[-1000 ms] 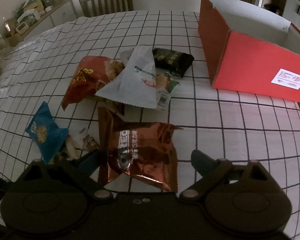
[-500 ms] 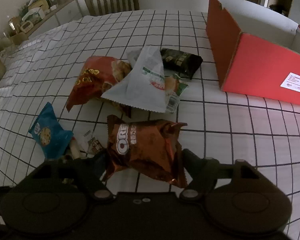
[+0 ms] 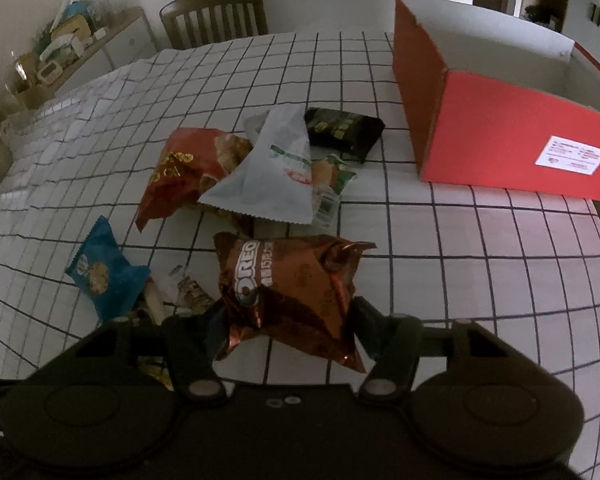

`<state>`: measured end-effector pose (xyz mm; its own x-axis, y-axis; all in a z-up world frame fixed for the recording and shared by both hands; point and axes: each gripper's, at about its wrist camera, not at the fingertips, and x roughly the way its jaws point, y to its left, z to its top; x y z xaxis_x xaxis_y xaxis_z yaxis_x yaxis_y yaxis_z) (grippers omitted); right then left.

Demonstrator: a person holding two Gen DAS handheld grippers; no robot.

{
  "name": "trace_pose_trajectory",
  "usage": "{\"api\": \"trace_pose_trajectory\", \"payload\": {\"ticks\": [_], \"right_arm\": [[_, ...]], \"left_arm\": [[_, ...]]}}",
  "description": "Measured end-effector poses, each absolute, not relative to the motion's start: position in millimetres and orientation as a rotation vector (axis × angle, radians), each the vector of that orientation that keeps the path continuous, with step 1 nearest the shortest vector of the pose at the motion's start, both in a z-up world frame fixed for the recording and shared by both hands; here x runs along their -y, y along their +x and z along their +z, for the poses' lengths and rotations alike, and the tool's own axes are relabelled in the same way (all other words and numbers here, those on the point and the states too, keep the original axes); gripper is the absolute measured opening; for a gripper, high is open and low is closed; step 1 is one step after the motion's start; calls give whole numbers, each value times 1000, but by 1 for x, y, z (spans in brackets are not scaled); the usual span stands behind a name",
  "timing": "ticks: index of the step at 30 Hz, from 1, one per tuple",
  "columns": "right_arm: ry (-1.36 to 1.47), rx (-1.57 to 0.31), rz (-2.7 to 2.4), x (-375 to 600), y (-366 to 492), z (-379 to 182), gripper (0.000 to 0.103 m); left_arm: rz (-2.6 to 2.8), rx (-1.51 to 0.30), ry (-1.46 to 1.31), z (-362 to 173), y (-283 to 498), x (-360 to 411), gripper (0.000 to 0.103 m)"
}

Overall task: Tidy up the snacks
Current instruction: 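Lift the Oreo bag with the right gripper while left lifts the yellow snack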

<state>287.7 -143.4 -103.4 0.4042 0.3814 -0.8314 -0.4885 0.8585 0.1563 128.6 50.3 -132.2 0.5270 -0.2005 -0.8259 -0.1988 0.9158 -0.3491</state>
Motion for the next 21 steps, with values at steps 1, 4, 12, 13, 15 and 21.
{"api": "trace_pose_trajectory", "payload": {"ticks": [1, 4, 12, 13, 15, 21], "right_arm": [[-112, -1013, 554, 145, 286, -102, 62], [-93, -1011, 554, 152, 280, -98, 62], [-68, -999, 560, 170, 264, -85, 62], [-69, -997, 557, 172, 261, -83, 62], [-63, -996, 557, 177, 257, -80, 62], [-65, -962, 552, 188, 247, -64, 62]], "left_arm": [[-1, -1027, -433, -132, 128, -51, 22], [-10, -1028, -448, -130, 127, -53, 21], [-23, -1036, -475, -123, 124, -57, 21], [-25, -1034, -481, -121, 123, -58, 21], [-28, -1028, -486, -117, 122, -60, 21], [-41, -1006, -499, -100, 123, -61, 21]]}}
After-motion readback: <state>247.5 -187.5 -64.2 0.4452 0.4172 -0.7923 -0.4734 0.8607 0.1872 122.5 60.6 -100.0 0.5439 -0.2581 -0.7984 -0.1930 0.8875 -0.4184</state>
